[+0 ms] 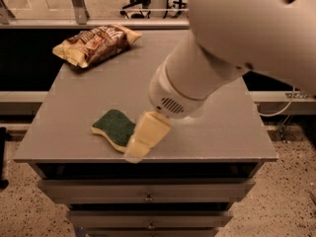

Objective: Move sponge near brown chip bag

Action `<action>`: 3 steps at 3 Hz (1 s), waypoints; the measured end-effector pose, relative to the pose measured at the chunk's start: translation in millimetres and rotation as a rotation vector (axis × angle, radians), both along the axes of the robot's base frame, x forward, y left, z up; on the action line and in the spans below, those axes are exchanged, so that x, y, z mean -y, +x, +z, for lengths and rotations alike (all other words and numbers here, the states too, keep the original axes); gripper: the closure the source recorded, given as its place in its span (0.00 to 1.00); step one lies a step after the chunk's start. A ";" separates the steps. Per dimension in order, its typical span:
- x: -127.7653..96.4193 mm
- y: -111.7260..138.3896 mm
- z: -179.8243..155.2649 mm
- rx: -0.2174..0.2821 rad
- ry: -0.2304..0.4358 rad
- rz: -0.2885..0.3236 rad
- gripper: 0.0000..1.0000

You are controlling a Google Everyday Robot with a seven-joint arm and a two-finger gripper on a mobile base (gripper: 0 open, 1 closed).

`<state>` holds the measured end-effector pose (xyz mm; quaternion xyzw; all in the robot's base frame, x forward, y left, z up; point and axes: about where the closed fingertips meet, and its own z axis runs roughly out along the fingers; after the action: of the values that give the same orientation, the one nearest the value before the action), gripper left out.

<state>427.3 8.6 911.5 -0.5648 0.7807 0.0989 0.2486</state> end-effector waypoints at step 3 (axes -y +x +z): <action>-77.1 43.5 -68.3 -0.040 0.122 -0.054 0.21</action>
Offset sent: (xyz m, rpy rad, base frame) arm 0.0452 0.0998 -0.0839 0.1451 0.0680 -0.0354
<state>470.7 85.8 843.2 -0.5251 0.7931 0.1508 0.2693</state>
